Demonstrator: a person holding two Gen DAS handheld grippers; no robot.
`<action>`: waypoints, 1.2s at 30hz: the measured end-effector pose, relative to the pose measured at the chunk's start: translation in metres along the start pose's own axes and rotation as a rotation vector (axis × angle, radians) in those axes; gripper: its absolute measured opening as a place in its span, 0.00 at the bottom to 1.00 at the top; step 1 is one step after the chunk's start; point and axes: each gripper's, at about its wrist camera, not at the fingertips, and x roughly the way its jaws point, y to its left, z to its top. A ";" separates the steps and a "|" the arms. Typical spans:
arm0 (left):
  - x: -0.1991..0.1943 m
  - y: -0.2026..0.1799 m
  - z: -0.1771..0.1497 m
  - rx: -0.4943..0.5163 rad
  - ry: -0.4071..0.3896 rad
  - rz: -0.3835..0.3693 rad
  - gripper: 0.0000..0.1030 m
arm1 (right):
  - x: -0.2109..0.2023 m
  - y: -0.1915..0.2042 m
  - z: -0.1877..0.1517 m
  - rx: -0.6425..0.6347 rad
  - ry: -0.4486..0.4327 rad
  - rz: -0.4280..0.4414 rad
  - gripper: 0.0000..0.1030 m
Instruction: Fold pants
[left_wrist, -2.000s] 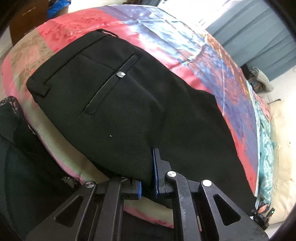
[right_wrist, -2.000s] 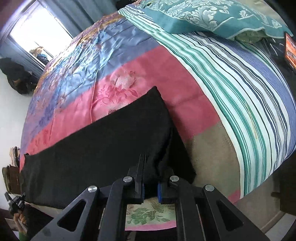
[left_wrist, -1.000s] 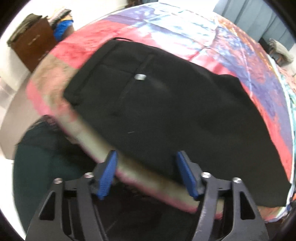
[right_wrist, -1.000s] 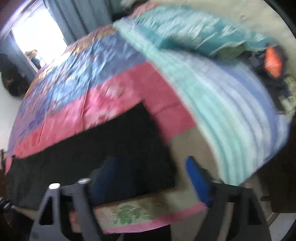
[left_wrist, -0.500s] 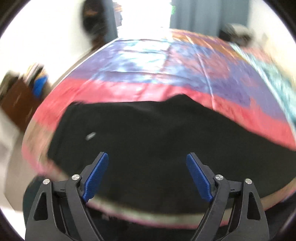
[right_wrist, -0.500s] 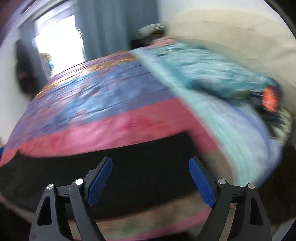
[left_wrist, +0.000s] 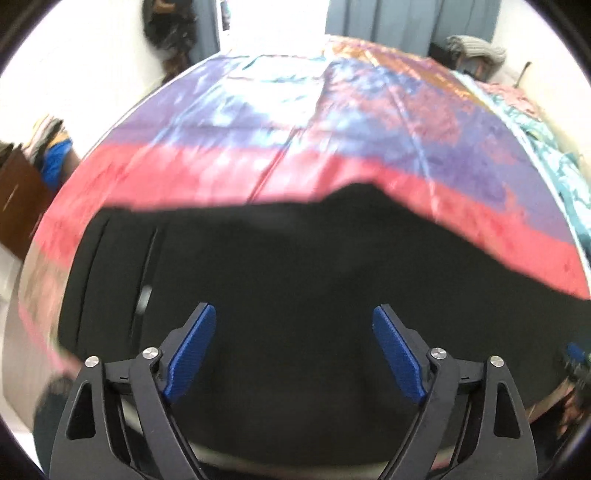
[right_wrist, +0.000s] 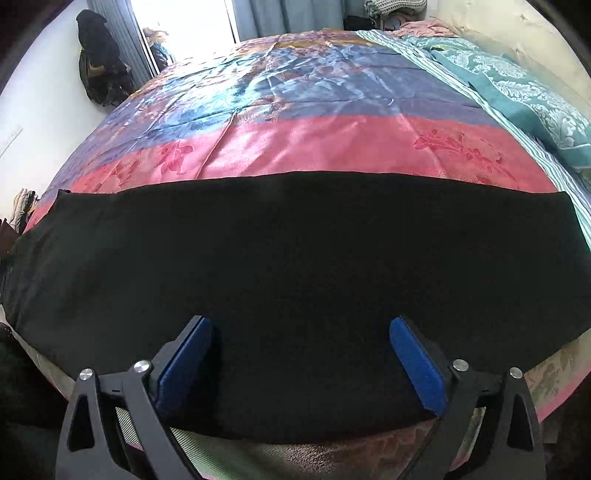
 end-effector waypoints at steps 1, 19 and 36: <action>0.009 -0.002 0.010 0.004 0.005 -0.002 0.88 | 0.000 0.000 -0.001 -0.001 -0.005 -0.001 0.96; 0.052 -0.053 0.042 0.093 0.013 -0.017 0.88 | 0.002 0.009 -0.004 -0.019 -0.056 -0.007 1.00; 0.101 -0.058 0.047 0.018 0.016 0.028 0.98 | 0.005 -0.151 0.062 0.212 -0.049 -0.004 1.00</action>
